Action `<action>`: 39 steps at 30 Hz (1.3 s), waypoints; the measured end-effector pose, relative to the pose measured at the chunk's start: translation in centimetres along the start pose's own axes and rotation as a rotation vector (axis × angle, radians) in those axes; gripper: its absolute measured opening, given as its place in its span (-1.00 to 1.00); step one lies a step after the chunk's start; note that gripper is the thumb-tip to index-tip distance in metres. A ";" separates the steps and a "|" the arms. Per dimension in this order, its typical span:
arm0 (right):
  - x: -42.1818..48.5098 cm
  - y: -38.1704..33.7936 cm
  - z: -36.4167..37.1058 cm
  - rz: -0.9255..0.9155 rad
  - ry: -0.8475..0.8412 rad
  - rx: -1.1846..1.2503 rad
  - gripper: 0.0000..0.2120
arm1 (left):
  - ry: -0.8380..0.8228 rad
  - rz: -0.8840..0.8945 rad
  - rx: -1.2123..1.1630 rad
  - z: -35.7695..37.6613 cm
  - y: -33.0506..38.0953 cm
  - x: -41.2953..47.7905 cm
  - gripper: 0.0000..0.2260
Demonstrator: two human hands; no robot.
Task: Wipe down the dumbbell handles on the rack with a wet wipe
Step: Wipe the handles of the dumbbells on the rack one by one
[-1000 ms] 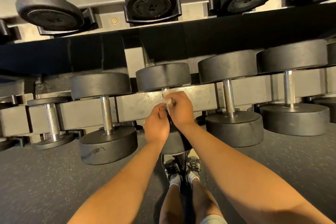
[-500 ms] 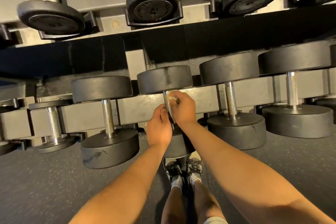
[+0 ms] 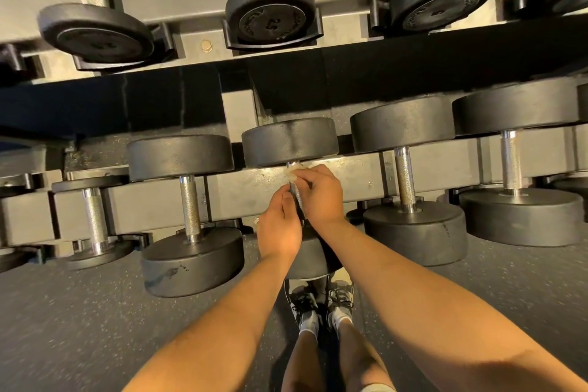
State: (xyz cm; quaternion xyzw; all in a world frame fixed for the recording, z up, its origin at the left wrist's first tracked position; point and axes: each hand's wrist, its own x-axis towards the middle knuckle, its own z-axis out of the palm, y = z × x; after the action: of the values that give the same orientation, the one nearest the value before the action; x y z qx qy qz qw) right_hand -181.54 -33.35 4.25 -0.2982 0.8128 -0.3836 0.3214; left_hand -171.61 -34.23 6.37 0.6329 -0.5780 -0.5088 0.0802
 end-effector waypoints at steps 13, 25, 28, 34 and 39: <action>0.3 -0.1 0.0 -0.001 -0.034 -0.047 -0.69 | -0.012 0.004 -0.030 0.0 -0.5 0.2 -0.63; -2.3 0.6 -2.5 0.111 -0.163 -0.049 -0.71 | -0.062 0.087 0.064 -1.3 -1.8 -2.5 -0.65; -1.3 -0.2 -2.0 0.092 -0.208 -0.039 -0.67 | -0.055 0.073 0.045 -1.1 -2.2 -2.1 -0.65; -3.2 1.1 -3.0 0.185 -0.301 -0.129 -0.72 | -0.039 0.073 -0.056 -0.9 -2.5 -2.4 -0.68; -4.3 1.6 -3.7 0.296 -0.391 -0.216 -0.78 | -0.085 0.079 -0.009 -1.3 -2.1 -2.1 -0.71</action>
State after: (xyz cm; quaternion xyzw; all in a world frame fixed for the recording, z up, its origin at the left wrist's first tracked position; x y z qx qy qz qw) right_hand -182.08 -27.81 6.08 -0.2772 0.8062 -0.1786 0.4913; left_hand -168.91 -32.47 6.69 0.5872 -0.6032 -0.5341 0.0784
